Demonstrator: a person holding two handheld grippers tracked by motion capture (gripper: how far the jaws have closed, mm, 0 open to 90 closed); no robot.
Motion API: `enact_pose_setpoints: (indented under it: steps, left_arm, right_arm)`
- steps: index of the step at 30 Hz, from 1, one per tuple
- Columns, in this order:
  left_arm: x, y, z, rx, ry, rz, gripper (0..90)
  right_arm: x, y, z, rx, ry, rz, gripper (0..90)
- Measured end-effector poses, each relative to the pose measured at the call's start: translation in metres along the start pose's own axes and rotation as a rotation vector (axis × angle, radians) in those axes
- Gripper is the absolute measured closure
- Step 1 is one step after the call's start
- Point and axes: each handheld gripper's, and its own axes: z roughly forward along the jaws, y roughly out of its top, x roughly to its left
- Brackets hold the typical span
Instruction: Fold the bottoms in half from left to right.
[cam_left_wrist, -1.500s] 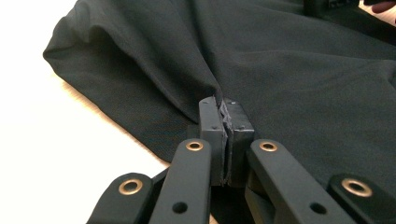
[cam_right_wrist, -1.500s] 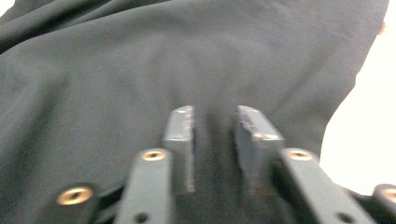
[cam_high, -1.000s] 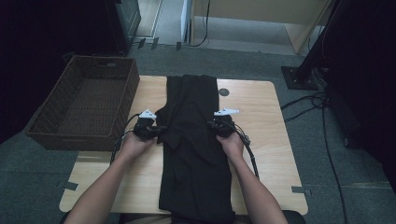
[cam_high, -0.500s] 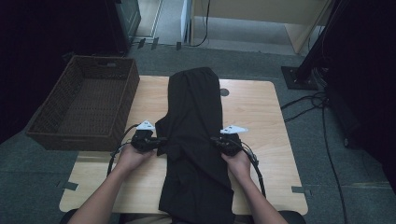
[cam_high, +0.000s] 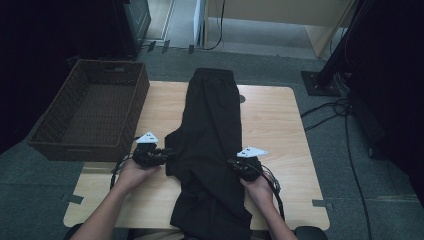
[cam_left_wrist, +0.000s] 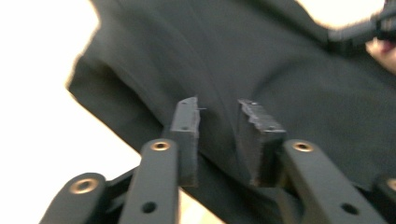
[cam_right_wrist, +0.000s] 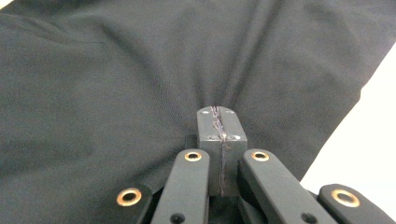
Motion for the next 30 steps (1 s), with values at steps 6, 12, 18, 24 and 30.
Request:
enact_pose_setpoints:
  steps: [6,12,18,24,30]
  left_arm:
    - [0.007,0.017,0.015,0.011,0.009,-0.01,61.4]
    - [0.016,0.034,0.035,0.026,0.049,0.015,56.2]
    - [0.027,0.05,0.058,0.036,0.07,0.006,53.3]
    - [0.038,0.055,0.067,0.067,0.08,0.01,53.7]
    - [0.04,0.052,0.075,0.093,0.083,0.032,61.2]
  right_arm:
    - [0.002,-0.011,-0.012,-0.01,0.007,0.0,89.3]
    - [-0.012,0.001,-0.007,-0.113,-0.042,0.03,67.0]
    - [-0.032,0.022,0.01,-0.195,-0.056,0.102,60.9]
    - [-0.042,0.049,0.029,-0.144,-0.115,0.025,56.5]
    - [-0.051,0.057,0.047,-0.078,-0.129,0.0,53.3]
